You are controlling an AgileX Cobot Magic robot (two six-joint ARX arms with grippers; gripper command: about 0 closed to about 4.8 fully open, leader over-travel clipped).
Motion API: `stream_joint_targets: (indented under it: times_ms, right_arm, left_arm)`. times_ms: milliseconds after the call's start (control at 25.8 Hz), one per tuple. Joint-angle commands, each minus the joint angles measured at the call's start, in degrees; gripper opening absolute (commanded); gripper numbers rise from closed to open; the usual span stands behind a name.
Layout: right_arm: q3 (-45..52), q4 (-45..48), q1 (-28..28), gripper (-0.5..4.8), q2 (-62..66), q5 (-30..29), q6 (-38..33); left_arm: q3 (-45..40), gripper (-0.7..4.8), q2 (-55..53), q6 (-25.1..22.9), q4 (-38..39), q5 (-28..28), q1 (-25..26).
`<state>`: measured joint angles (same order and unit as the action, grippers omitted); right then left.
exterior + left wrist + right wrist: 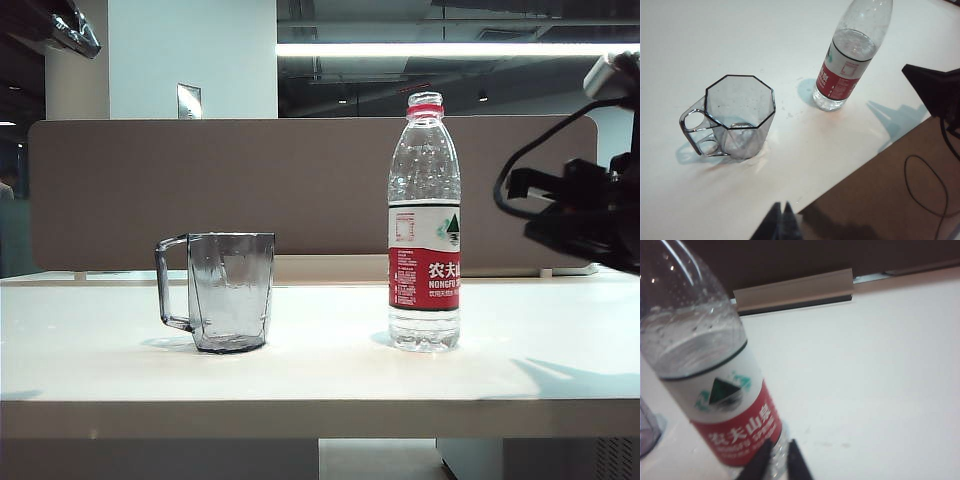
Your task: Pick up the mineral water bottle on the table and pour water into the mug until it's full.
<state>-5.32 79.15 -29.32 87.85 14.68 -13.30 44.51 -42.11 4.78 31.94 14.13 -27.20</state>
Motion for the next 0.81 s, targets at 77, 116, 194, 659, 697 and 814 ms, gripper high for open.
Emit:
stream_joint_targets:
  times_ms: [77,116,194,659,697,814]
  right_arm:
    - [0.52,1.51,-4.94,1.81,-0.15,3.39,1.11]
    - [0.44,1.51,-5.79,1.82,-0.15,3.30,2.16]
    - [0.39,1.51,-7.19,2.25,-0.15,3.37,4.52]
    - [-4.24,-2.95,-8.11,4.78,0.07,3.23,7.78]
    - [-5.01,-3.58,-8.09,4.79,0.42,3.23,7.78]
    - [-7.37,-3.91,-8.04,4.79,2.73,3.21,7.76]
  left_arm:
    - [0.42,-0.05,0.13,-0.02,-0.81,0.09,0.09]
    - [0.42,-0.05,0.13,-0.02,-0.79,0.07,0.09]
    - [0.42,-0.05,0.13,-0.02,-0.79,0.09,0.09]
    - [0.42,-0.05,0.13,-0.02,-0.79,0.07,0.09]
    - [0.42,-0.05,0.13,-0.02,-0.81,0.07,0.09]
    - [0.42,-0.05,0.11,-0.02,-0.79,0.11,0.09]
